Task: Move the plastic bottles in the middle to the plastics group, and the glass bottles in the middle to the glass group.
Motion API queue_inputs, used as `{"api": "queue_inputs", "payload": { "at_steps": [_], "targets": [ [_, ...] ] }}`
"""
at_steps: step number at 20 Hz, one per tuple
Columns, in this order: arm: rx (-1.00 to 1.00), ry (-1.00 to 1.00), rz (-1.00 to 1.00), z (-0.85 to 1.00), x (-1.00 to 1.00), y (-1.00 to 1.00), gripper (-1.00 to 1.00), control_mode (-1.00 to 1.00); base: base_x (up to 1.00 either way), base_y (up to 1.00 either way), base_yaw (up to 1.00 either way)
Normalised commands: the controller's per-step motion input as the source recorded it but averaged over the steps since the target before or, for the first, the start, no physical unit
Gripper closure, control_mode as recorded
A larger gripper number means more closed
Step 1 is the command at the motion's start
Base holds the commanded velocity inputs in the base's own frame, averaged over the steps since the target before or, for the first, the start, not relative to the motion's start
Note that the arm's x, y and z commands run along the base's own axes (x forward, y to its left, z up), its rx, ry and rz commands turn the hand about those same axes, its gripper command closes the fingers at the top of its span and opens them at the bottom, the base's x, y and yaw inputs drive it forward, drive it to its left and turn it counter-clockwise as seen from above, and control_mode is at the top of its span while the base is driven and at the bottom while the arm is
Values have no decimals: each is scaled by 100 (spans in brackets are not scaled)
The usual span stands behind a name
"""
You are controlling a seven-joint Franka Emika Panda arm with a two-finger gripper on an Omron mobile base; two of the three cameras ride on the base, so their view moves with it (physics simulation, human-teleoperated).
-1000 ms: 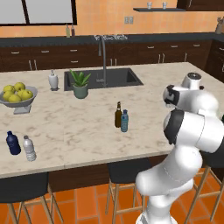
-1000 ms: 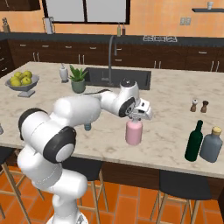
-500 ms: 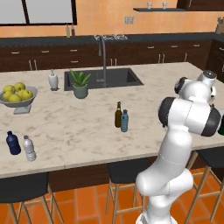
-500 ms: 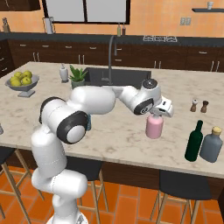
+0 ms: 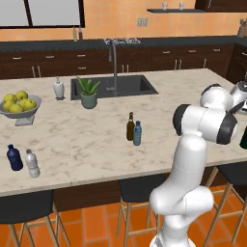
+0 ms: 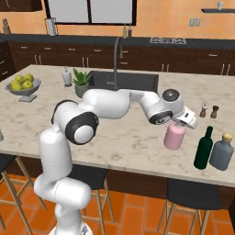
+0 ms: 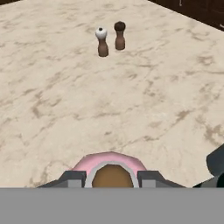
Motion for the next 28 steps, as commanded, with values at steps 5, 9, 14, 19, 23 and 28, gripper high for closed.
{"api": "queue_inputs", "payload": {
  "at_steps": [5,9,14,19,23,28],
  "targets": [
    [-1,-10,-29,0,0,-11,100,-100,0,0,0],
    [-2,-1,-29,1,0,0,100,-100,0,0,0],
    [0,0,-32,14,0,0,100,-100,0,0,0],
    [0,0,-20,0,1,-4,100,-100,0,0,0],
    [0,0,-24,0,15,-10,100,-100,0,0,0],
    [0,0,-23,3,14,-23,100,-100,0,0,0]
  ]
}}
